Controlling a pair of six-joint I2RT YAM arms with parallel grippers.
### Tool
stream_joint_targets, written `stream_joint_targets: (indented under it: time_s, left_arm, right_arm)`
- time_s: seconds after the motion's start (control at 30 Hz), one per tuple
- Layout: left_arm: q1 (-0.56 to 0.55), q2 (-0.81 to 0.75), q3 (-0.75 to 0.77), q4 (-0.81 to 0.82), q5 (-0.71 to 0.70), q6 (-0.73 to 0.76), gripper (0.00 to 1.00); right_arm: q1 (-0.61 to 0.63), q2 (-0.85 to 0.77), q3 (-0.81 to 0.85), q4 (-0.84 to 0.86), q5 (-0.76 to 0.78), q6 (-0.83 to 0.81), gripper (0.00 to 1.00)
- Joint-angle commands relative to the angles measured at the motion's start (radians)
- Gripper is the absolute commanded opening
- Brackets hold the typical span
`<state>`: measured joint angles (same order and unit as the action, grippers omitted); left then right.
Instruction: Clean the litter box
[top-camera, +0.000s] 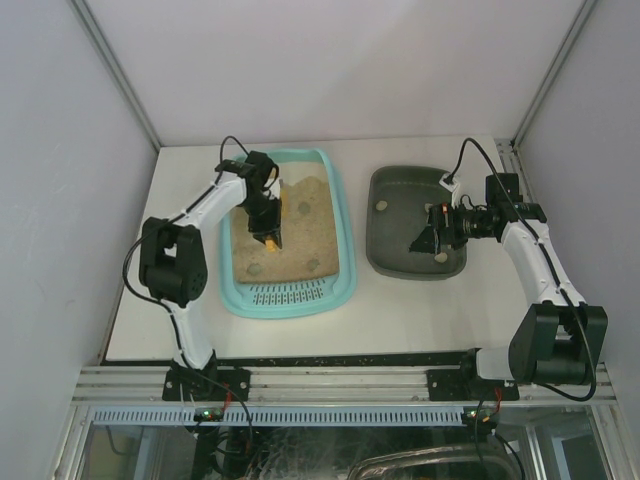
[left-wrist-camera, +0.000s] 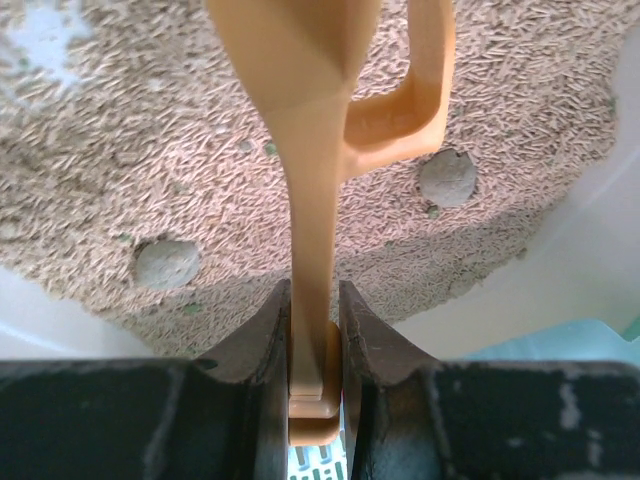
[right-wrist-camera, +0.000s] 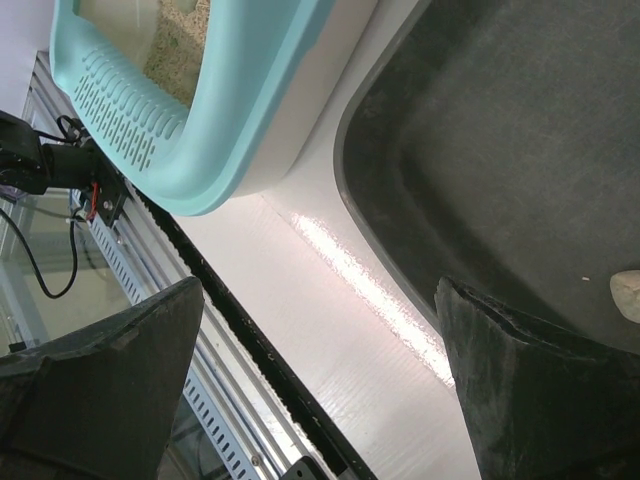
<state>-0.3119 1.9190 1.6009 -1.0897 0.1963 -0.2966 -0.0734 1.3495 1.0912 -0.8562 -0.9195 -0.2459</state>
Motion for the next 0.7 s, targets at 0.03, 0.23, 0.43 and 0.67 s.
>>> stream_joint_targets:
  time_s: [0.03,0.23,0.43,0.67]
  left_arm:
    - [-0.009,0.015,0.049,0.059,0.167,0.072,0.0]
    - [-0.017,0.054,0.087,0.017,0.049,0.082,0.0]
    - [-0.042,0.068,0.07,0.007,-0.06,0.088,0.0]
    - [-0.091,0.118,0.104,-0.01,-0.074,0.094,0.0]
  right_arm:
    - [-0.004,-0.028,0.007,0.016,-0.043,-0.012,1.0]
    - [-0.003,-0.029,0.007,0.018,-0.042,-0.011,1.0]
    - [-0.005,-0.022,0.007,0.018,-0.039,-0.009,1.0]
    - [-0.005,-0.019,0.007,0.018,-0.034,-0.01,1.0]
